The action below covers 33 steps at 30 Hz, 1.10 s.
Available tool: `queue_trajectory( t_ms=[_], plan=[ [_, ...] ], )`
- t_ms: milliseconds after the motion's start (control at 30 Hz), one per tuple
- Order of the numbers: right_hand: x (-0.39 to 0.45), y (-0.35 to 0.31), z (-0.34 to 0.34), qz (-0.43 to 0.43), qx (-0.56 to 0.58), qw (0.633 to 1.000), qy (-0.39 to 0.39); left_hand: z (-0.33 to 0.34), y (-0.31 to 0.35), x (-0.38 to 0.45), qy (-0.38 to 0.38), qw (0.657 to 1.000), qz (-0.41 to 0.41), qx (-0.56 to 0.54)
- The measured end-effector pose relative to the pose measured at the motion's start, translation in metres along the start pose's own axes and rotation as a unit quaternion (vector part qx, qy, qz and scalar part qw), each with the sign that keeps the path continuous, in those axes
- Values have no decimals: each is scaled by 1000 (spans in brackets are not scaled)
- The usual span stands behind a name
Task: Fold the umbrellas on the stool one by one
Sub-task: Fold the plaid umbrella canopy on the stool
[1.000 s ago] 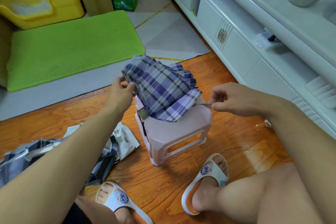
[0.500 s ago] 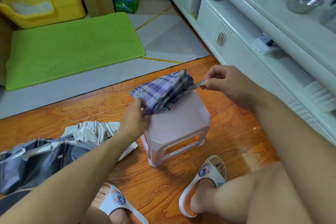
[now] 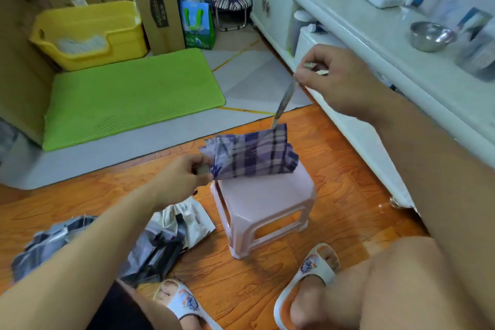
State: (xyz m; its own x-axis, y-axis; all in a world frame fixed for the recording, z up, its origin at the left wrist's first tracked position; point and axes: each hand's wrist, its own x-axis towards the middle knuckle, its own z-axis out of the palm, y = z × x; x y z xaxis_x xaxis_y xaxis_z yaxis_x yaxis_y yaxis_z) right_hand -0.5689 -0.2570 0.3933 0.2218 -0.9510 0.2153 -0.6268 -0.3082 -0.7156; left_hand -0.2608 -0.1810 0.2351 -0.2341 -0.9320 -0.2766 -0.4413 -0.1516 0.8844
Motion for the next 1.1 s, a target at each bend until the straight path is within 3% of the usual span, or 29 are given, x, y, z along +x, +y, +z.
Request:
queue_trajectory(
  t_ms=[100, 367, 467, 533, 667, 767, 900, 967, 1033, 1100],
  plan=[
    [23, -38, -15, 13, -39, 998, -44, -20, 36, -47, -27, 998, 53, 4],
    [8, -15, 3, 204, 29, 956, -208, -43, 96, -153, -39, 964, 128, -229],
    [-38, 21, 34, 278, 85, 909, -300, -39, 94, -165, -58, 912, 119, -389],
    [-79, 40, 48, 321, 213, 850, -359, -37, 91, -169, -55, 881, 77, -464],
    [-151, 48, 48, 333, 359, 759, -429, -34, 78, -166, -11, 858, -7, -513],
    [-188, 38, 35, 314, 361, 777, -409, -28, 66, -157, 5, 853, -46, -520],
    [-220, 12, 26, 274, 317, 856, -303, -8, 54, -140, 31, 849, -120, -514],
    [-228, 2, 23, 259, 294, 884, -257, 11, 50, -132, 67, 886, -167, -427],
    [-229, -4, 20, 279, 296, 888, -215, 33, 45, -129, 76, 943, -187, -264],
    [-225, -10, 19, 306, 308, 878, -199, 51, 37, -129, 10, 979, -185, -87]
  ],
)
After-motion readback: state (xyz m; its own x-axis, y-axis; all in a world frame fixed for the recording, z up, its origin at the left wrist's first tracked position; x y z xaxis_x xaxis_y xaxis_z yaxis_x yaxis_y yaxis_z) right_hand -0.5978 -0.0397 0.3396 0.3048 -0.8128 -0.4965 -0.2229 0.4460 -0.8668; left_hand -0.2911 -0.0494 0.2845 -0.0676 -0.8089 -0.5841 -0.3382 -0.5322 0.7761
